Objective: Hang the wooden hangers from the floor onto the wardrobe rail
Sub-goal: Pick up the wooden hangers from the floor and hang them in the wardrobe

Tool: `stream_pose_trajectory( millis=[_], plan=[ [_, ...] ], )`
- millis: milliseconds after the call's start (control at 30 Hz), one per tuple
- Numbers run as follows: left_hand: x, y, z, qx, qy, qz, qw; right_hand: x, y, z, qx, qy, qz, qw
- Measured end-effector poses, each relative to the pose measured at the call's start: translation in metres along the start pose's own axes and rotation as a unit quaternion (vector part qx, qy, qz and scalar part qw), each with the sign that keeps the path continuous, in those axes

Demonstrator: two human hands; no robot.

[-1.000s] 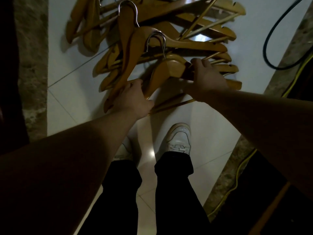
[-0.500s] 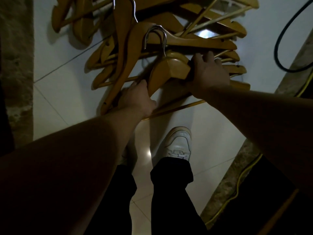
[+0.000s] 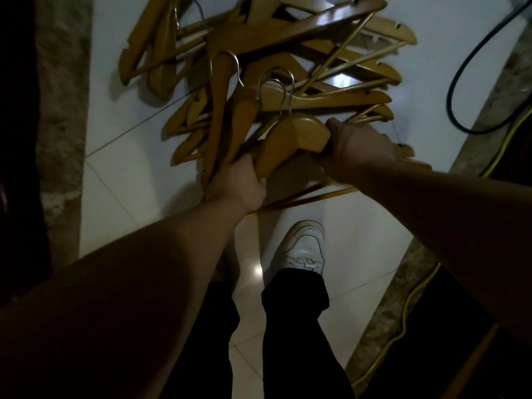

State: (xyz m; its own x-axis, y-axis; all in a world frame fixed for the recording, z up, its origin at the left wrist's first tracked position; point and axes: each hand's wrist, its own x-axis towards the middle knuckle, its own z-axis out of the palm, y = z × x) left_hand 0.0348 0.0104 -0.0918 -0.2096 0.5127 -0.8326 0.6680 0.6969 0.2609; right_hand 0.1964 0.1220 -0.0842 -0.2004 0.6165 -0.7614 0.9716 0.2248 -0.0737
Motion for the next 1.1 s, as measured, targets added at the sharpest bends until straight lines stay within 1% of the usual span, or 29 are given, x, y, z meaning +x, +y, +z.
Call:
stream_pose_trajectory(
  millis=[167,333,433,533,700,767,900,1100],
  plan=[
    [-0.026,0.015,-0.038,0.038,-0.004,0.017,0.999,-0.028,-0.002,-0.024,0.047,0.019,0.011,0.999],
    [-0.056,0.030,-0.085,0.072,0.014,0.037,0.997,-0.063,-0.012,-0.062,0.085,0.019,0.025,0.996],
    [-0.081,0.041,-0.111,0.094,0.036,0.044,0.994,-0.087,-0.016,-0.086,0.106,0.030,0.014,0.994],
    [-0.110,0.050,-0.135,0.117,0.041,0.055,0.991,-0.113,-0.021,-0.113,0.109,0.037,0.008,0.993],
    [-0.158,0.064,-0.185,0.151,0.049,0.074,0.985,-0.158,-0.031,-0.163,0.116,0.027,-0.007,0.993],
    [-0.174,0.071,-0.205,0.151,0.062,0.078,0.983,-0.176,-0.033,-0.188,0.127,0.020,-0.035,0.991],
    [-0.208,0.094,-0.248,0.130,0.096,0.096,0.982,-0.209,-0.033,-0.247,0.141,0.033,-0.102,0.984],
    [-0.266,0.138,-0.318,0.102,0.147,0.120,0.977,-0.263,-0.039,-0.338,0.143,0.067,-0.099,0.983]
  ],
)
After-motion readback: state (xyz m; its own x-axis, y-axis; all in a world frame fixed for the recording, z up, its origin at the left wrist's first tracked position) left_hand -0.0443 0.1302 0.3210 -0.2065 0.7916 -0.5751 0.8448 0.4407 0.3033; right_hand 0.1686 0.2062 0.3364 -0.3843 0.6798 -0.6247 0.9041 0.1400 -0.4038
